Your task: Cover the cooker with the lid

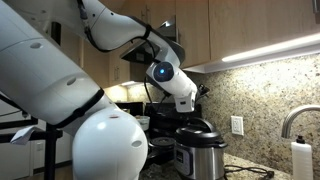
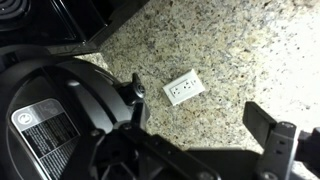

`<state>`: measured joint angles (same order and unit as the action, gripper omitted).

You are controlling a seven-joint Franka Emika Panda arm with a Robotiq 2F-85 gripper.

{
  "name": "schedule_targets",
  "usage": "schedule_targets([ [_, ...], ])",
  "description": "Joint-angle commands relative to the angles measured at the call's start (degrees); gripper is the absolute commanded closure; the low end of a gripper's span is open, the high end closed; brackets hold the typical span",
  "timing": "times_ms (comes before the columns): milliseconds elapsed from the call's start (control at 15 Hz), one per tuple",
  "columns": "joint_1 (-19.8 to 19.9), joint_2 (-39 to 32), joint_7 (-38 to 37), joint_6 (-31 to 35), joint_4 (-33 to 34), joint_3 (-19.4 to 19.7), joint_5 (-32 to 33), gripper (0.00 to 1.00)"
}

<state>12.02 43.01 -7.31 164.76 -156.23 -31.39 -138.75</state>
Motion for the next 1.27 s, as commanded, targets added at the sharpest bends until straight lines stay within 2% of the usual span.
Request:
schedule_targets([
  [0,-9.2,-1.9,-0.9,4.2,1.4,9.8,7.5,0.00],
  [133,-13.4,-2.6,-2.9,5.5,1.4,13.9,12.5,0.00],
  [333,-17.5,-3.6,-8.2,5.4,0.5,18.1,21.0,0.00],
  [667,-21.8,-4.4,-16.1,4.5,-1.2,23.3,33.4,0.00],
  [733,-19.2,-4.3,-12.6,3.7,-0.4,21.1,30.0,0.00],
  [1200,-19.1,-4.5,-13.0,3.7,-0.5,21.1,30.6,0.00],
])
